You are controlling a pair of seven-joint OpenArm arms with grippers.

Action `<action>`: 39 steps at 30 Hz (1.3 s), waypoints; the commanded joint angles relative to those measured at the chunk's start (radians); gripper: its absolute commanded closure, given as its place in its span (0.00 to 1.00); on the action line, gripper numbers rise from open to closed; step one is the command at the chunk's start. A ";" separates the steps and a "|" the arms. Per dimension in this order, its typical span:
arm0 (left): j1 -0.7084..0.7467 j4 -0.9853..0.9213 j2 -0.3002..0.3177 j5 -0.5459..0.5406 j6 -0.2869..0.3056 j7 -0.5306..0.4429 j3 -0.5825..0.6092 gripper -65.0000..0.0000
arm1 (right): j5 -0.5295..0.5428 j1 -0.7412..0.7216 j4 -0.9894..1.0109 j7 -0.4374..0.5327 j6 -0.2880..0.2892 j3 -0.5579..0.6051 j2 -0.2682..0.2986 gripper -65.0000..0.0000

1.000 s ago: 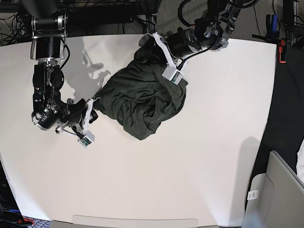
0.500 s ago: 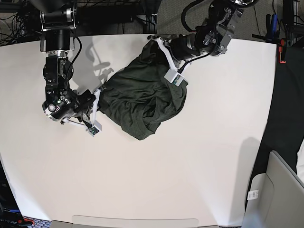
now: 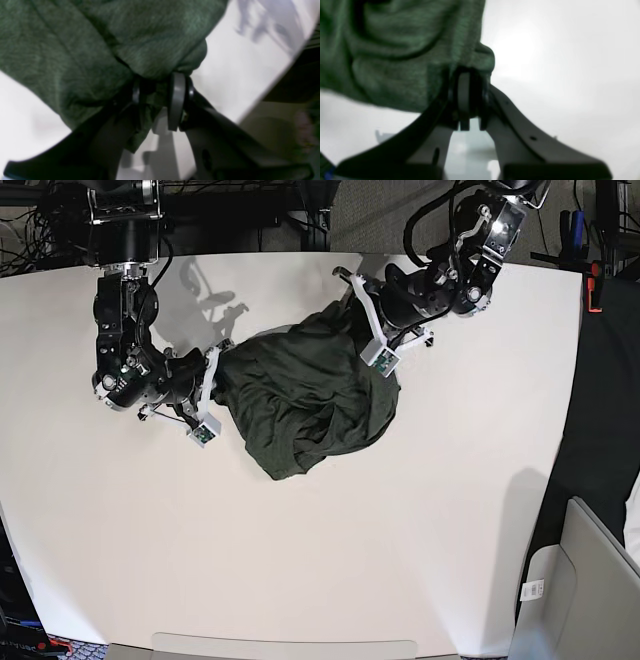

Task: Fold the T-shirt properly
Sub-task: 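Grasp the bundle's edges with both grippers and pull them apart, then release the left gripper and tuck the bundle's edge with the right gripper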

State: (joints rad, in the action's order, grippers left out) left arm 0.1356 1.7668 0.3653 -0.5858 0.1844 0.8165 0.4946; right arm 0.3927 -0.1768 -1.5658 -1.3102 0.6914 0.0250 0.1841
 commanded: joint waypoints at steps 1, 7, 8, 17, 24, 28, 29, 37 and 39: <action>-0.018 -0.006 0.008 0.028 -0.012 0.007 -0.007 0.80 | 0.013 0.007 -0.020 -0.035 0.007 0.002 0.004 0.92; -0.100 -0.049 0.031 0.030 -0.012 -0.003 -0.007 0.80 | 0.085 0.055 -0.078 -0.039 0.007 0.002 0.012 0.92; -0.112 -0.054 0.031 0.030 -0.012 -0.003 -0.007 0.80 | 0.088 0.059 -0.084 -0.039 0.007 0.002 0.012 0.92; -0.153 0.028 0.056 0.030 -0.012 0.010 -0.027 0.80 | 0.091 0.084 -0.160 -0.039 0.007 -0.006 0.038 0.92; 0.003 0.172 0.084 0.030 -0.012 0.010 -0.188 0.80 | 0.144 0.159 -0.336 -0.039 0.007 -0.073 0.105 0.92; 0.095 0.229 0.079 0.028 -0.012 0.008 -0.302 0.80 | 0.240 0.199 -0.391 -0.039 0.007 -0.138 0.110 0.92; 0.117 0.235 0.077 0.028 -0.012 0.005 -0.327 0.80 | 0.246 0.198 -0.391 -0.039 0.007 -0.136 0.107 0.92; 0.190 0.236 0.028 0.028 -0.012 -0.001 -0.391 0.80 | 0.113 0.032 -0.318 -0.036 0.007 0.154 0.051 0.92; 0.192 0.236 0.028 0.028 -0.012 0.000 -0.391 0.80 | 0.096 -0.002 -0.265 -0.036 0.007 0.211 0.008 0.92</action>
State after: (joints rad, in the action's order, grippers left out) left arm 0.3294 1.9854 0.3828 -0.5514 0.1711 0.8383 0.1097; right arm 0.4728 -0.1608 -1.8103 -1.3609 0.6968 0.2394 0.1944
